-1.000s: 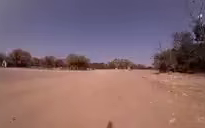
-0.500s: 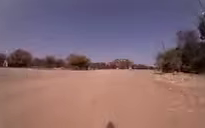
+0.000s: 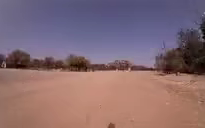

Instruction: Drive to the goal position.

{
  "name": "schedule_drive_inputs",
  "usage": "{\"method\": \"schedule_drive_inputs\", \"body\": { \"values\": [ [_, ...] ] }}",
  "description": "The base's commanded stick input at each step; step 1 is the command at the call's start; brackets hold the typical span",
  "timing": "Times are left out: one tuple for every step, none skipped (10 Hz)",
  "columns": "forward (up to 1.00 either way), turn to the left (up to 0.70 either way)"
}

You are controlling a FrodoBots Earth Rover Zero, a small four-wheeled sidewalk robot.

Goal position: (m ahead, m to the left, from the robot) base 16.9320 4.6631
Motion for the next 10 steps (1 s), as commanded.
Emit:
{"method": "schedule_drive_inputs", "body": {
  "values": [
    [1.0, 0.02],
    [1.0, 0.02],
    [1.0, 0.02],
    [1.0, 0.02],
    [1.0, 0.02],
    [1.0, 0.02],
    [1.0, 0.02],
    [1.0, 0.02],
    [1.0, 0.02],
    [1.0, 0.02]
  ]
}}
